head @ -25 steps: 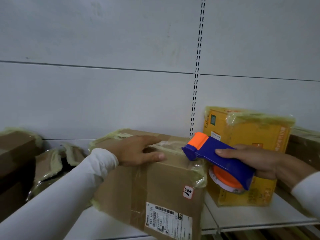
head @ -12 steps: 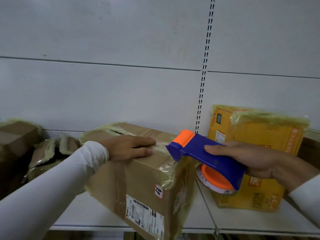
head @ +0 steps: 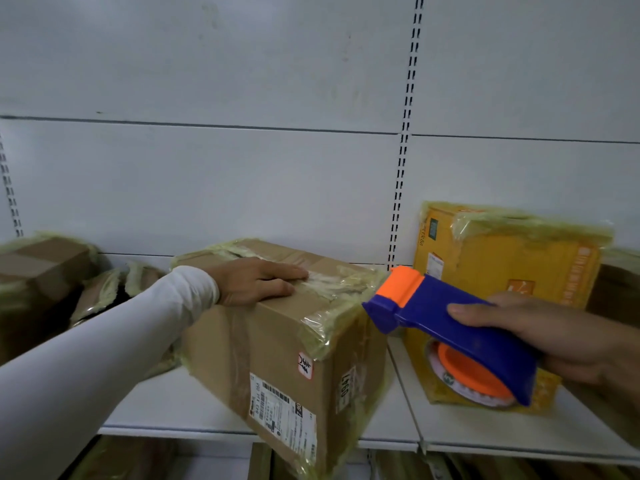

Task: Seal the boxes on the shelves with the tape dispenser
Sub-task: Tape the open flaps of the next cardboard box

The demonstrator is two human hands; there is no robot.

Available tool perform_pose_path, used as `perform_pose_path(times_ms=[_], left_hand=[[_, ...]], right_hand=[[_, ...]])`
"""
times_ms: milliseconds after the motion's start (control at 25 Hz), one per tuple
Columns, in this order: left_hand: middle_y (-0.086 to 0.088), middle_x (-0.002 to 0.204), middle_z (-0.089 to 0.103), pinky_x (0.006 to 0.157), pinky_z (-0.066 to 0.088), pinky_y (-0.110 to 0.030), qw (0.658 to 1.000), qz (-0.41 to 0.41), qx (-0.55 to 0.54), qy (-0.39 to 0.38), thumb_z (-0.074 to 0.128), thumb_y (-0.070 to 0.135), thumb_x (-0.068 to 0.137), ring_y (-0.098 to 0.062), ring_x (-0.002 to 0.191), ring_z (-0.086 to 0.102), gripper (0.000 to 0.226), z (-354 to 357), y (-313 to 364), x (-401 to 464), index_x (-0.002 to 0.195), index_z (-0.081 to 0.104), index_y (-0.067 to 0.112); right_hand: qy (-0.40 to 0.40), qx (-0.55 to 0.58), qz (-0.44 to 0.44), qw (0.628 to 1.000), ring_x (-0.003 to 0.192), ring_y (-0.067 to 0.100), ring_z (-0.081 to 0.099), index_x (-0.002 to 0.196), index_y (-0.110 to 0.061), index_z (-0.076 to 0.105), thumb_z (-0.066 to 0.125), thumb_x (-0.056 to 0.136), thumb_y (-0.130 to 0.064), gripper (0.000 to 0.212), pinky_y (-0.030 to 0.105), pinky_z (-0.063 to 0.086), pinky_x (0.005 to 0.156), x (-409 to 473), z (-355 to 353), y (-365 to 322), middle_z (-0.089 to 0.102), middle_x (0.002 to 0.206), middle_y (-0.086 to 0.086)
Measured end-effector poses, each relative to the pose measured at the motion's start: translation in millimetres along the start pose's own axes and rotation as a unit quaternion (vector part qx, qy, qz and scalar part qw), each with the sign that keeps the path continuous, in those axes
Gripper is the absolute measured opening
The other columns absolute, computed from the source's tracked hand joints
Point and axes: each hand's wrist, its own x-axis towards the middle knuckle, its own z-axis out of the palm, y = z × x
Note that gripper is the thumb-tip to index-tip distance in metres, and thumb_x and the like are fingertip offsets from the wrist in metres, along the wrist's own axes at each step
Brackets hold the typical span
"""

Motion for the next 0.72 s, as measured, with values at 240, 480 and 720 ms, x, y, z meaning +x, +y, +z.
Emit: perform_pose_path(times_ms=[240, 480, 720], left_hand=[[0.015, 0.146, 0.041, 0.108, 0.025, -0.018, 0.99, 0.076, 0.021, 0.115, 0.037, 0.063, 0.084, -0.004, 0.133, 0.038, 0.06, 3.5, 20.6, -8.4, 0.138, 0.044, 0.038], [0.007, 0.139, 0.048, 0.095, 0.037, -0.029, 0.994, 0.104, 0.031, 0.032, 0.033, 0.085, 0.074, -0.016, 0.122, 0.048, 0.081, 12.5, 70.9, -18.1, 0.136, 0.035, 0.033], [0.002, 0.148, 0.036, 0.1, 0.034, -0.031, 0.997, 0.04, 0.045, 0.054, 0.045, 0.062, 0.075, -0.02, 0.129, 0.041, 0.078, 24.9, 88.3, -29.5, 0.141, 0.034, 0.024]], right_hand=[[0.104, 0.072, 0.024, 0.992, 0.078, 0.028, 0.07, 0.095, -0.007, 0.076, 0.073, 0.065, -0.049, 0.052, 0.03, 0.054, 0.062, 12.5, 35.4, 19.6, 0.074, 0.098, 0.02], [0.102, 0.112, 0.021, 0.988, 0.072, 0.024, 0.072, 0.087, -0.012, 0.08, 0.072, 0.072, -0.047, 0.039, 0.028, 0.055, 0.058, 19.3, 51.1, 22.7, 0.075, 0.092, 0.016], [0.082, 0.104, 0.011, 0.991, 0.074, 0.022, 0.073, 0.092, -0.012, 0.077, 0.072, 0.07, -0.048, 0.043, 0.028, 0.057, 0.06, 23.0, 65.1, 18.8, 0.076, 0.093, 0.013]])
